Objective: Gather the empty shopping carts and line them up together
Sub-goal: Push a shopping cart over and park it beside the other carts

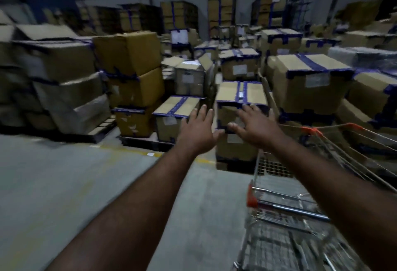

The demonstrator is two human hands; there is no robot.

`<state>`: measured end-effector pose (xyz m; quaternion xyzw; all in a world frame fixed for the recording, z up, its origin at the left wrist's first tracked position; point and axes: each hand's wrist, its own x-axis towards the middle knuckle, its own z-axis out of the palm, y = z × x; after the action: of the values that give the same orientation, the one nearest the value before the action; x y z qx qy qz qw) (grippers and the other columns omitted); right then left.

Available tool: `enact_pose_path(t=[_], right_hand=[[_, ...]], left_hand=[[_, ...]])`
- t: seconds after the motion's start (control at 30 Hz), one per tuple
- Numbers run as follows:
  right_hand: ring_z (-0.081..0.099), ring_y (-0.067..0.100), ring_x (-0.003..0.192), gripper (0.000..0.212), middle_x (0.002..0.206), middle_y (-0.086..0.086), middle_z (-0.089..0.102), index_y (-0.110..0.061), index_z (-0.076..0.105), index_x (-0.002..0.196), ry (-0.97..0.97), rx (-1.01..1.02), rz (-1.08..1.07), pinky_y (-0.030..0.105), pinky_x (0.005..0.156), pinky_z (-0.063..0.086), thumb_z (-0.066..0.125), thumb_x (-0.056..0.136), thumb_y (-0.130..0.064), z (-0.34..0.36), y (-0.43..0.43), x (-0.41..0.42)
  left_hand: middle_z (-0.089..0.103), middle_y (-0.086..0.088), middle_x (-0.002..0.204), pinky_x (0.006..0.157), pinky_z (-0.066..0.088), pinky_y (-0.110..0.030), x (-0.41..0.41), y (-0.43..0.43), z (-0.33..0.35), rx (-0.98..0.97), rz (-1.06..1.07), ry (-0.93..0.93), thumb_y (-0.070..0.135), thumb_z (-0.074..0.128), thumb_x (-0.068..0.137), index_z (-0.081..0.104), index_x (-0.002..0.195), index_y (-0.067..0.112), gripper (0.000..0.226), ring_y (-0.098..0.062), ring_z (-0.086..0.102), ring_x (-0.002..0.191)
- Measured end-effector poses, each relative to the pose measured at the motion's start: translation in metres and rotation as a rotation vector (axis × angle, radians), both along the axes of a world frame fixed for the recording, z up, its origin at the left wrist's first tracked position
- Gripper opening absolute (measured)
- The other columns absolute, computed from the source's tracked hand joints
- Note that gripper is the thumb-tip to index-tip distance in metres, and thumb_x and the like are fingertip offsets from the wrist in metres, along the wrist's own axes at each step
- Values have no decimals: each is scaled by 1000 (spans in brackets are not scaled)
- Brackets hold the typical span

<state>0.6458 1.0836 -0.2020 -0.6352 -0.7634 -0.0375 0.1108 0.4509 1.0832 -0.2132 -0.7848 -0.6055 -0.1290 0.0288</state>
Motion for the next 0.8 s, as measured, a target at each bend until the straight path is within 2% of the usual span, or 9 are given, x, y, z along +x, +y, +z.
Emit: enact_pose_path(t=[0.13, 0.33, 0.6, 0.8], right_hand=[[8, 19, 154, 72, 168, 0, 15, -27, 27, 157, -1, 85, 180, 65, 118, 8, 27, 98, -68, 42, -1, -116], [4, 18, 155, 72, 168, -1, 12, -27, 24, 158, -26, 75, 498, 65, 118, 3, 24, 99, -69, 60, -43, -314], [7, 18, 155, 74, 168, -2, 14, -26, 24, 158, -42, 117, 1063, 62, 118, 5, 24, 98, -69, 69, -185, -583], [19, 19, 149, 68, 159, 1, 33, -23, 38, 150, -21, 181, 1478, 61, 116, 12, 30, 99, -67, 68, -317, -716]], left_hand=[[7, -3, 171, 120, 17, -59, -111, -26, 38, 33, 196, 23, 68, 30, 99, 14, 162, 20, 80, -28, 7, 156], [13, -5, 169, 119, 19, -61, -290, -118, 52, 35, 514, 21, 70, 26, 98, 19, 161, 19, 81, -31, 11, 155], [17, -5, 168, 115, 27, -56, -509, -341, 46, 4, 1064, 79, 70, 29, 98, 23, 158, 20, 79, -30, 18, 152], [22, -4, 166, 112, 30, -56, -580, -507, 40, -7, 1431, 51, 70, 31, 98, 28, 157, 21, 76, -30, 22, 150]])
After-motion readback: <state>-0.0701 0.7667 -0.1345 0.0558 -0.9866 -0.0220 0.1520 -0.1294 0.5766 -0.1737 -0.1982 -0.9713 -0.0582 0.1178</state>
